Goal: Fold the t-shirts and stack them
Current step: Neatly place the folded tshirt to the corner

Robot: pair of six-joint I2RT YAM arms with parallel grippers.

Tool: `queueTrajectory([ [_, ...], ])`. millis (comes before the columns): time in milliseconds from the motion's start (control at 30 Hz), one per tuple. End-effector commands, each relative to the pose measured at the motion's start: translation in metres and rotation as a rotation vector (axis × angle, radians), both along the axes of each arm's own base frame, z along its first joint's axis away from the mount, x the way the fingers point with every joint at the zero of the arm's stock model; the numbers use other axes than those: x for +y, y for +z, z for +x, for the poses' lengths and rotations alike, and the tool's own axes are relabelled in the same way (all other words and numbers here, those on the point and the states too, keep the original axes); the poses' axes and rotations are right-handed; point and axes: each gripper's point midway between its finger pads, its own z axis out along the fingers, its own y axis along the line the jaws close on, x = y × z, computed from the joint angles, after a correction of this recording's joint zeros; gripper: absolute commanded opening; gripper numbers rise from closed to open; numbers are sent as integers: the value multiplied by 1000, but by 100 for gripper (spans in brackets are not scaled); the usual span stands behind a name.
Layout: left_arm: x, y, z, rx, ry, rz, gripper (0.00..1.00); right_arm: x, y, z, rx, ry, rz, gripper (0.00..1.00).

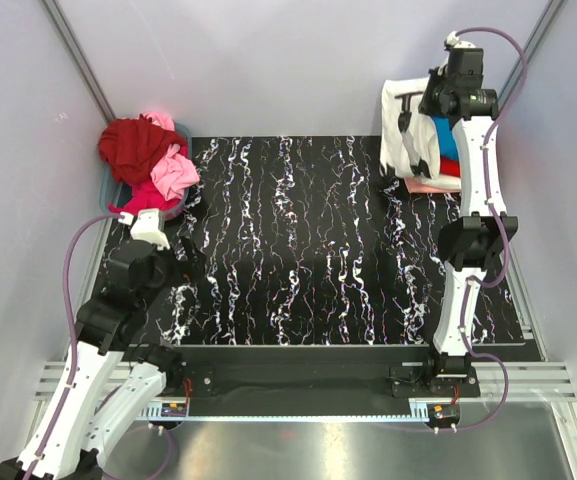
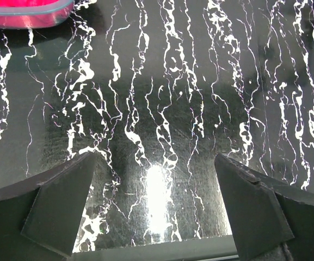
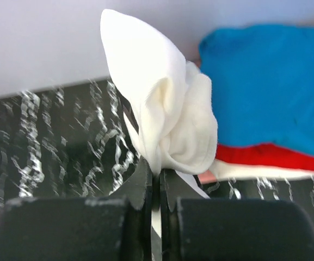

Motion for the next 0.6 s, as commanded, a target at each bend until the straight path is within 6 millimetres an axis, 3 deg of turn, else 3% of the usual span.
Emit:
queueTrajectory([
  [0,1,10,9,-52,3,-1,99,0,75,19,-259,23,83,0],
  [133,2,9,10,-48,14,-1,99,1,100,34,-371,24,121,0],
  [167,3,10,10,-50,17,0,99,-1,98,38,-378,14,132,0],
  [400,3,6,11,-32,18,6,99,-26,132,50,-528,-49,201,0],
  [567,5,6,11,-35,33,7,99,-27,121,56,-511,-40,220,0],
])
